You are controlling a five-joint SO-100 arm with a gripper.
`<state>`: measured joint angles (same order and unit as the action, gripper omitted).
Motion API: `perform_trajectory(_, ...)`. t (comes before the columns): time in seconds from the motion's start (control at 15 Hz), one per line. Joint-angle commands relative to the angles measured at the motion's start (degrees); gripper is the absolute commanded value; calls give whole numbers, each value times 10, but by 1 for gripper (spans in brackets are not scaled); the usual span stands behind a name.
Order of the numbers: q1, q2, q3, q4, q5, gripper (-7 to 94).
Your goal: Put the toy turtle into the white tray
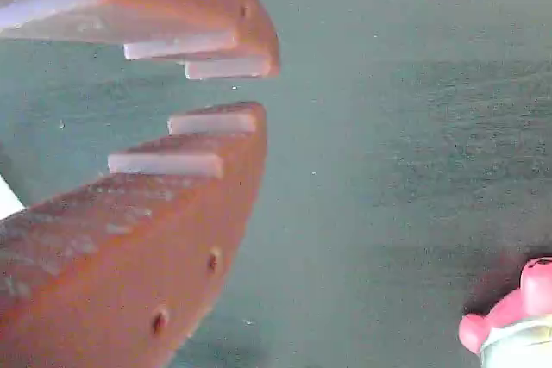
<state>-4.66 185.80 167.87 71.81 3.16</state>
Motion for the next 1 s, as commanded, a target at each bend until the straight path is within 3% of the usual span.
perform_trajectory(0.0,-7,4,-3,10,0,0)
perform_trajectory(0.73,-7,4,-3,10,0,0)
perform_trajectory(0.93,-67,4,-3,10,-58,0)
